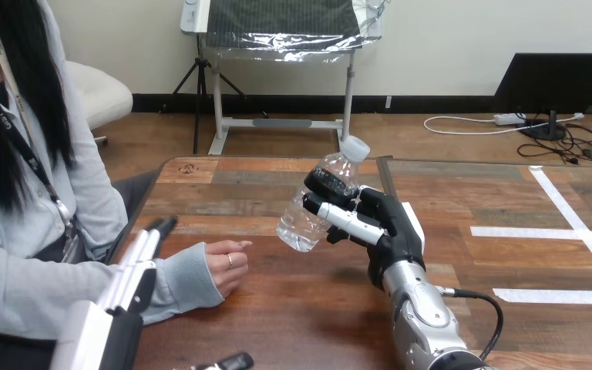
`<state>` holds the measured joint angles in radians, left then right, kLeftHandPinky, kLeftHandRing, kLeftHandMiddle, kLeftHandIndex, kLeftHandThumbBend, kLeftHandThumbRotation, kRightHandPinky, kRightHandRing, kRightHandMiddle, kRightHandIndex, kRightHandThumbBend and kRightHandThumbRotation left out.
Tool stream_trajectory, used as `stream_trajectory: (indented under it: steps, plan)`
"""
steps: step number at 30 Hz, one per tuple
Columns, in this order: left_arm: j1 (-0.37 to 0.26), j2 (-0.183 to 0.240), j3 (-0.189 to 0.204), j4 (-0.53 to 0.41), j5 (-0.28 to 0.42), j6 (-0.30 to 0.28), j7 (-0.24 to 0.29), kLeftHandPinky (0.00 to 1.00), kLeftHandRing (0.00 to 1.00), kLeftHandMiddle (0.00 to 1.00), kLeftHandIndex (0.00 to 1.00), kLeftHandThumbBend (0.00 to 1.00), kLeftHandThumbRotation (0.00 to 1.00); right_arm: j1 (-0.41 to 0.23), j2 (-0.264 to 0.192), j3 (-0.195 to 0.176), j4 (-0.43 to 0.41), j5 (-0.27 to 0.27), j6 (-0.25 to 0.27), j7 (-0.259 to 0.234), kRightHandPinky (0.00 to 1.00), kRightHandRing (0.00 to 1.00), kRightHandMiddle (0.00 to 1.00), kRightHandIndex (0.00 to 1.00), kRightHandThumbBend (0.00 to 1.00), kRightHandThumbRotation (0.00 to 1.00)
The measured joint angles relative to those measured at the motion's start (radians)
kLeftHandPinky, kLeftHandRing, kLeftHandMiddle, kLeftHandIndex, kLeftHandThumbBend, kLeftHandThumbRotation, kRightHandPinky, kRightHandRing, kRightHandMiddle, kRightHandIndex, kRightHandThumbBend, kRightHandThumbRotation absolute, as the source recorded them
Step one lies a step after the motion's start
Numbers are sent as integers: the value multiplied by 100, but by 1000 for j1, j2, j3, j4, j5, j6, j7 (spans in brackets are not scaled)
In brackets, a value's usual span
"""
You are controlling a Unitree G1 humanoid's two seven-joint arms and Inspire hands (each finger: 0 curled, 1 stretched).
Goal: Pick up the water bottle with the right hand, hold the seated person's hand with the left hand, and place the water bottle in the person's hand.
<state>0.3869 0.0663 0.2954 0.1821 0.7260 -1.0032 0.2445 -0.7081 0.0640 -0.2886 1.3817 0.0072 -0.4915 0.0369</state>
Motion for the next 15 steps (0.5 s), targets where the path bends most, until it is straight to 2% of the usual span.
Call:
stream_trajectory:
  steps: [3,6,15]
  plan:
    - [9,7,-5,-49,47,67,37,90,98,99,99,100,48,1,-3,-2,0,9,-12,22,30,31,38,36,76,0]
    - [16,12,-9,-91,74,127,52,91,98,100,100,100,48,1,-6,-3,0,13,-23,36,29,31,38,36,76,0]
    - [41,40,-34,-207,132,302,49,90,97,98,99,100,44,1,-20,-2,-1,21,-55,69,28,29,37,36,75,0]
